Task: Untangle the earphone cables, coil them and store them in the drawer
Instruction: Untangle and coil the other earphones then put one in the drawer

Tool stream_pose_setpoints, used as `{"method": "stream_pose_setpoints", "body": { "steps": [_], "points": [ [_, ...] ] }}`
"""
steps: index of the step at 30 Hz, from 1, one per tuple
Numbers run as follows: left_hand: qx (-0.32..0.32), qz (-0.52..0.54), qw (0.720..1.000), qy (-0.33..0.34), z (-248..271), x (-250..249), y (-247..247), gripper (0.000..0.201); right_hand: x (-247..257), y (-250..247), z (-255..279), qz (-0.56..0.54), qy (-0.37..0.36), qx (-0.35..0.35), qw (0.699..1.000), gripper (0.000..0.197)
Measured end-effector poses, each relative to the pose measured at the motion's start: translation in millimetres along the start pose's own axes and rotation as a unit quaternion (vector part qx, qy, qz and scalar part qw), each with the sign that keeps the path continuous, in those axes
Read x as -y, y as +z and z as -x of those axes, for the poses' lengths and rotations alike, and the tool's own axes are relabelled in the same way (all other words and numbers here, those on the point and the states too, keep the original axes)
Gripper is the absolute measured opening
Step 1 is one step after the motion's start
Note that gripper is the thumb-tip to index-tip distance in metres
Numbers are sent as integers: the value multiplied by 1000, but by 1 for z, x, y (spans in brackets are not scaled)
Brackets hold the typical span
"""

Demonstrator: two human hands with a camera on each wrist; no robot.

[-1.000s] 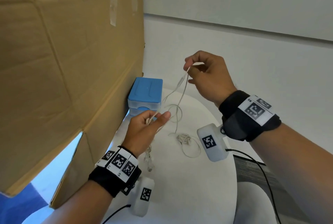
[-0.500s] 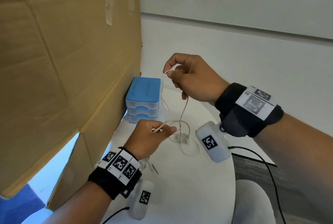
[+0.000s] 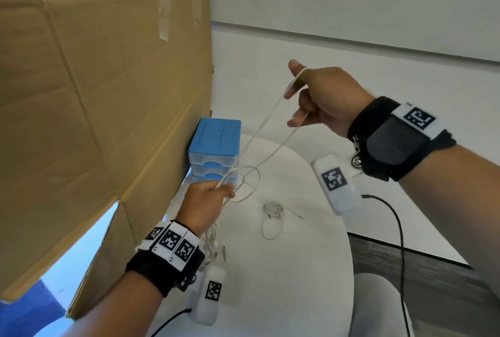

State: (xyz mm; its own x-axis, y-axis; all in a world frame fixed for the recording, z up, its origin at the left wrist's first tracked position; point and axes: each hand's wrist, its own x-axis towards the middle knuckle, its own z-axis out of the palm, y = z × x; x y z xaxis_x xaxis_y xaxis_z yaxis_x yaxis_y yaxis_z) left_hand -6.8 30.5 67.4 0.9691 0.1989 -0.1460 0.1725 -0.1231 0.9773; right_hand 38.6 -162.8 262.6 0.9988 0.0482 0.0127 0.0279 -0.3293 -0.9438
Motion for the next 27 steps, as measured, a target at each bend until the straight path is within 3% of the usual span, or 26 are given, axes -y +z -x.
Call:
{"method": "stream_pose_setpoints", "body": {
  "steps": [2,4,6,9,12,17,19,20,21,22,24,25,27],
  "points": [
    [-20,-4,1000,-15,-3,6,-1,26,2,0,-1,141,-87,-53,985,58],
    [-48,-10,998,-45,-5,9,-4,27,8,-2,-3,329,-209,-104,915,59],
    [-81,-6,994,-74,-7,10,-9,28,17,-7,-3,476,-261,-53,838,53],
    [-113,-12,989,-99,-12,11,-18,27,24,-13,-2,629,-218,68,743,51],
    [-116,-18,987,-108,-14,10,-23,24,26,-19,-4,728,-178,66,659,32],
    [-103,-26,990,-94,-12,8,-18,20,40,-33,-8,774,-138,30,617,15],
    [-104,-30,990,-91,-12,11,-16,21,45,-37,-15,757,-176,-38,629,5],
    [-105,-29,989,-95,-13,12,-16,23,48,-42,-19,726,-203,-89,651,7],
    [-105,-25,989,-102,-13,13,-17,24,51,-48,-23,673,-222,-136,692,11],
    [-104,-24,988,-109,-12,14,-18,26,55,-53,-25,595,-228,-164,753,14],
    [-99,-29,988,-117,-12,13,-19,27,62,-59,-23,395,-197,-156,883,20],
    [-96,-32,988,-117,-12,13,-20,27,65,-59,-22,297,-162,-137,931,22],
    [-92,-38,988,-120,-12,14,-19,26,69,-57,-20,155,-108,-106,976,26]
  ]
}}
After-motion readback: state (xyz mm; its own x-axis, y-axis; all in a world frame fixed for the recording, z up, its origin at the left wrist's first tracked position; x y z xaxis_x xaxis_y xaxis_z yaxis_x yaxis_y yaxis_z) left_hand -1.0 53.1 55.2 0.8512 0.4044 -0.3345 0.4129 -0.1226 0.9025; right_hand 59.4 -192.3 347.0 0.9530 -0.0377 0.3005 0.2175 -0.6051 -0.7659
